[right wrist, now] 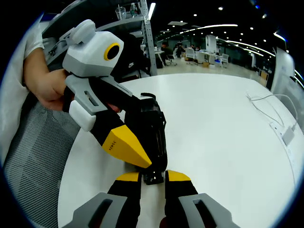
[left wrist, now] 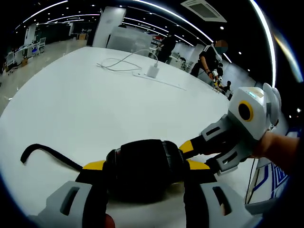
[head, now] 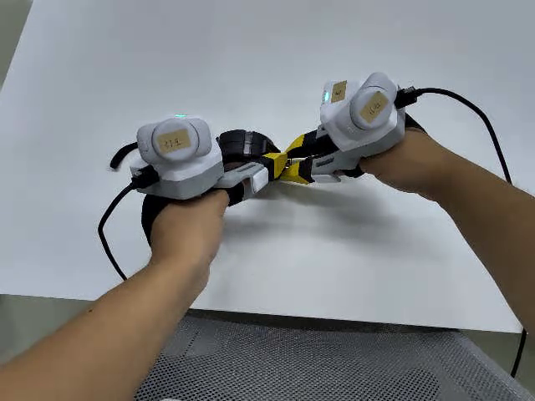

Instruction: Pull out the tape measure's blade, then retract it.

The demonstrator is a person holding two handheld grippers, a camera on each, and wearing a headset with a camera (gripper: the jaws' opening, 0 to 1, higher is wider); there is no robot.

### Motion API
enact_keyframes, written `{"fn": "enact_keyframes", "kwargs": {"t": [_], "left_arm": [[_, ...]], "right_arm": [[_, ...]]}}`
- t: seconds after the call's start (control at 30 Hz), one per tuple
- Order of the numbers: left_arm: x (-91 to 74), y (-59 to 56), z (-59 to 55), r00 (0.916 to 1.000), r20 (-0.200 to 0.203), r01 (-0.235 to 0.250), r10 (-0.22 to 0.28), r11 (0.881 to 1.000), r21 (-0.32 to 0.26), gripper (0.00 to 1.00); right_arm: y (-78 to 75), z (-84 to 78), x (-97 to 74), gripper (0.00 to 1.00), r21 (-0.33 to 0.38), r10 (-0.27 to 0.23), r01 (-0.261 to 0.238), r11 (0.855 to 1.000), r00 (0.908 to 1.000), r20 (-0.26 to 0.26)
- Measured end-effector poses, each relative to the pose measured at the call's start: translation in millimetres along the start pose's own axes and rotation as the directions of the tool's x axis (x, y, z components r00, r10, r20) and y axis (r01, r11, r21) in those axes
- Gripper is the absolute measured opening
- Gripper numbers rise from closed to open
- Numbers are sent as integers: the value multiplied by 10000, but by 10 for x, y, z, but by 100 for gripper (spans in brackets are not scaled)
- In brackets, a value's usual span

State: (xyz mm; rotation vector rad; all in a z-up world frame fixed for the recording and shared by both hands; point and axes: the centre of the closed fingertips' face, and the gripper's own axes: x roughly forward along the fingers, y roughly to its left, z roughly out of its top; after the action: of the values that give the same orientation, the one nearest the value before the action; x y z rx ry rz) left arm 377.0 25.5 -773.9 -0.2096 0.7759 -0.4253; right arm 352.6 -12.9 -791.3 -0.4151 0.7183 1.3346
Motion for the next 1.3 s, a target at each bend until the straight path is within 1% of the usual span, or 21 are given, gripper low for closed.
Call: {"fn": "enact_keyframes", "kwargs": {"t": [0.1,0.23,0.33,0.5,0.77,0.9,0.93,0.97,1.1,1.17,1.3], "left_arm": [[-5,-2,11,10000,-24,19,-19,10000,-94,62],[-10,-38,61,10000,73,-7,6,9999,164,67],[-4,-45,64,10000,56,48,-48,9999,134,69],[-18,-2,54,10000,36,-49,49,9999,141,72],[-42,5,69,9999,98,-36,34,9998,200,73],[-59,13,61,10000,68,21,-23,9995,328,73],[-67,14,64,10000,83,41,-44,9993,380,73],[-83,22,63,9999,92,42,-47,9985,548,74],[-133,52,57,9999,69,70,-77,9959,904,76],[-167,74,40,10000,-5,59,-59,9921,1254,76],[-231,94,7,9999,-23,164,-162,9885,1504,76]], "right_arm": [[-2,9,-9,18,41,-48,48,10000,10000,31],[1,11,-10,18,33,-61,61,10000,10000,19],[5,15,-18,19,103,-72,72,9999,10000,49],[7,28,-45,23,306,-149,143,9994,9997,208],[22,27,-64,24,367,-188,181,9992,9996,198],[45,21,-126,26,509,-273,257,9984,9992,302],[53,23,-143,27,581,-295,274,9979,9989,366],[67,25,-169,28,616,-336,307,9976,9983,471],[92,4,-234,31,778,-468,425,9961,9974,545],[101,-2,-268,31,858,-554,502,9951,9966,601],[100,-13,-329,34,970,-778,712,9927,9948,660]]}}
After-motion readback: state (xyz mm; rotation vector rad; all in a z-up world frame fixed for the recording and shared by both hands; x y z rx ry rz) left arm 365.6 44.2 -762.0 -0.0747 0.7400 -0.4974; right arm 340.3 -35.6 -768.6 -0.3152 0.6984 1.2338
